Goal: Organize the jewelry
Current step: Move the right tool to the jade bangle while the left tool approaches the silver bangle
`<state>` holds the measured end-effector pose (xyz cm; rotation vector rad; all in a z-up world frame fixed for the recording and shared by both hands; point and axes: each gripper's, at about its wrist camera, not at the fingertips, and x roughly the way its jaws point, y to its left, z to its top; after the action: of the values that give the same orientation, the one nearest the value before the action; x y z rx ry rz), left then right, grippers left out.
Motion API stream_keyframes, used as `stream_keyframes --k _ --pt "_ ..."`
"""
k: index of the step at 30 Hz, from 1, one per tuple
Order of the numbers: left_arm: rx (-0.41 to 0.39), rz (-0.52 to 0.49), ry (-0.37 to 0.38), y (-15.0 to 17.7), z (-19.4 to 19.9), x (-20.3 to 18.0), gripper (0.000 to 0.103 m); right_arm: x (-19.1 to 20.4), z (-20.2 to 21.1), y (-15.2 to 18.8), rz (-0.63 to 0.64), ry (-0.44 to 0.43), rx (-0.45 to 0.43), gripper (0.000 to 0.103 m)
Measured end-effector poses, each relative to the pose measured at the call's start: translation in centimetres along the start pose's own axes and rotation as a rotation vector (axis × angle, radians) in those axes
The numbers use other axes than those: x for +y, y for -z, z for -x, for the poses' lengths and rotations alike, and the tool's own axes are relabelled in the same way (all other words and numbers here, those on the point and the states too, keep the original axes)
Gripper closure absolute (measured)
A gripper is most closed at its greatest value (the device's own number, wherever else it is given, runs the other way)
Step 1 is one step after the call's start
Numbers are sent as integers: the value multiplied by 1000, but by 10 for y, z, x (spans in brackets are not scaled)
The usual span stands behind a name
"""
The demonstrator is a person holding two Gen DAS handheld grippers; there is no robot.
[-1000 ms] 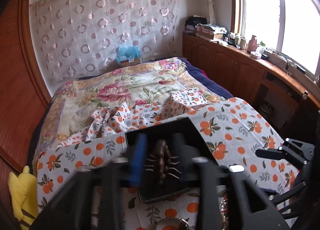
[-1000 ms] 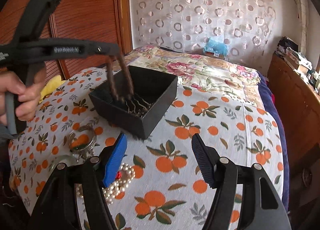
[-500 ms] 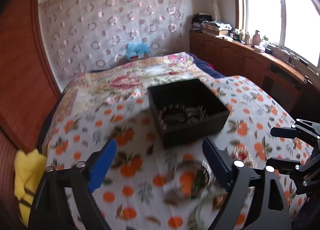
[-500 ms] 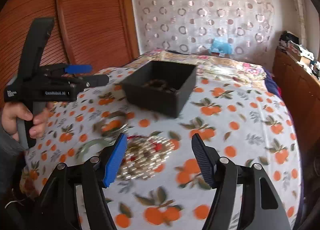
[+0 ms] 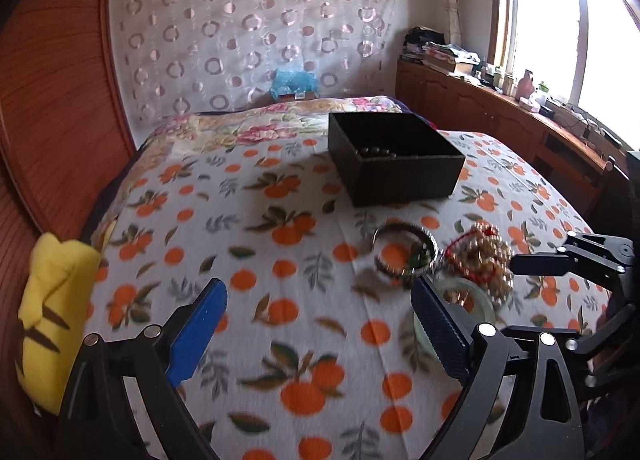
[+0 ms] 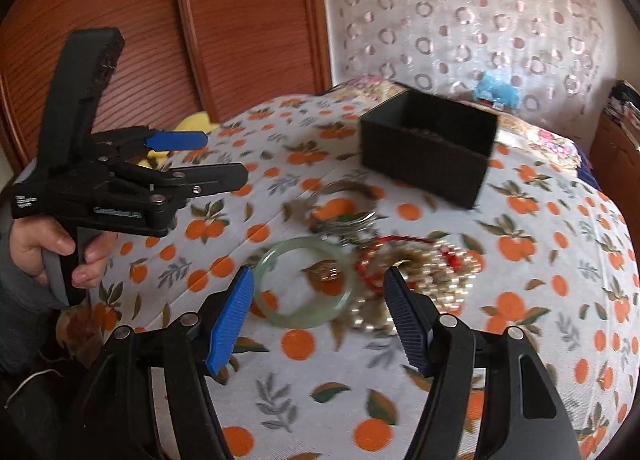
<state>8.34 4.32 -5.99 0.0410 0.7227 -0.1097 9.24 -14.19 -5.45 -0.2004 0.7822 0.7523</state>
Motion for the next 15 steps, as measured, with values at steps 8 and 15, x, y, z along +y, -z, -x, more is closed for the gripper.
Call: stream_keyframes --k 8,15 --pt "16 41 -17 20 10 18 13 9 -28 -2 20 -4 84 34" --pt "25 58 -21 29 9 25 13 11 -40 -8 38 15 131 28"
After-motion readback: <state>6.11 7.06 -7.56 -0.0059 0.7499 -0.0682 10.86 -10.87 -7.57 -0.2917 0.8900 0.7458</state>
